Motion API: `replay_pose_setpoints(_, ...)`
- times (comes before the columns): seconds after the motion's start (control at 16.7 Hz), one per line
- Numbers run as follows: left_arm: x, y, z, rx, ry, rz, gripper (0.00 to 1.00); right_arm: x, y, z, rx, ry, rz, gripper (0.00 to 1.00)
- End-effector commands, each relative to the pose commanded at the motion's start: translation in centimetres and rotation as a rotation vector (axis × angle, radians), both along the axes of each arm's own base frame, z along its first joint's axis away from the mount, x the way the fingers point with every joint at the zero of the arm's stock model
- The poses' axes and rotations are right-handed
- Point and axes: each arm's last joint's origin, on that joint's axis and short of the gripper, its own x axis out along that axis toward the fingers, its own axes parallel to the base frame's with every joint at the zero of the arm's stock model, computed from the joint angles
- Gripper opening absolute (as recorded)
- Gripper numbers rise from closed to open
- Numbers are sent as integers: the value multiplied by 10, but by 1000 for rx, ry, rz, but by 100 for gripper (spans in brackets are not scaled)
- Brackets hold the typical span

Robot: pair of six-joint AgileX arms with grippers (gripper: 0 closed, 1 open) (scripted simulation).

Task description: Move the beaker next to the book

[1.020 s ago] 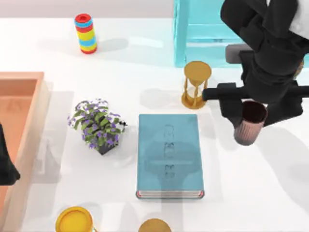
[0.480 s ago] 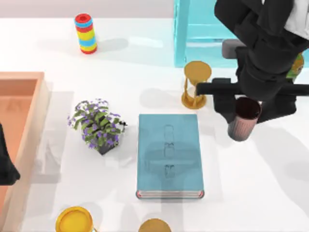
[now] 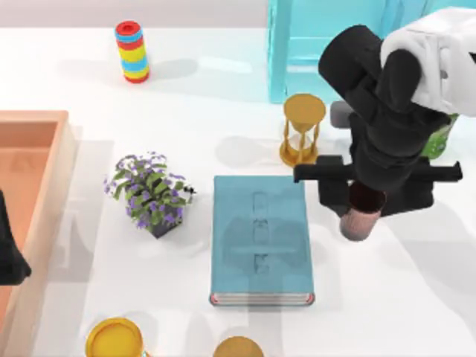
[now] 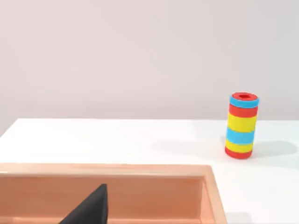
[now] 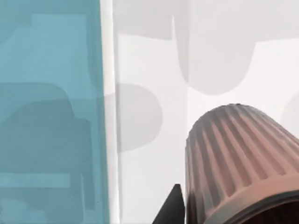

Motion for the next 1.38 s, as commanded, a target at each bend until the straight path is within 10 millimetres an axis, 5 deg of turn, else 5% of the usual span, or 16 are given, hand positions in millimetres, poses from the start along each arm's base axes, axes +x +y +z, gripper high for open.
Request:
replay_pose_setpoints(0.24, 0, 0, 0, 0, 0, 0, 100, 0, 0, -2, -1, 1, 0, 0)
replay_pose_setpoints(1.02, 0, 0, 0, 0, 0, 0, 100, 0, 0, -2, -1, 1, 0, 98)
replay_pose_setpoints(1.38, 0, 0, 0, 0, 0, 0, 100, 0, 0, -2, -1, 1, 0, 100)
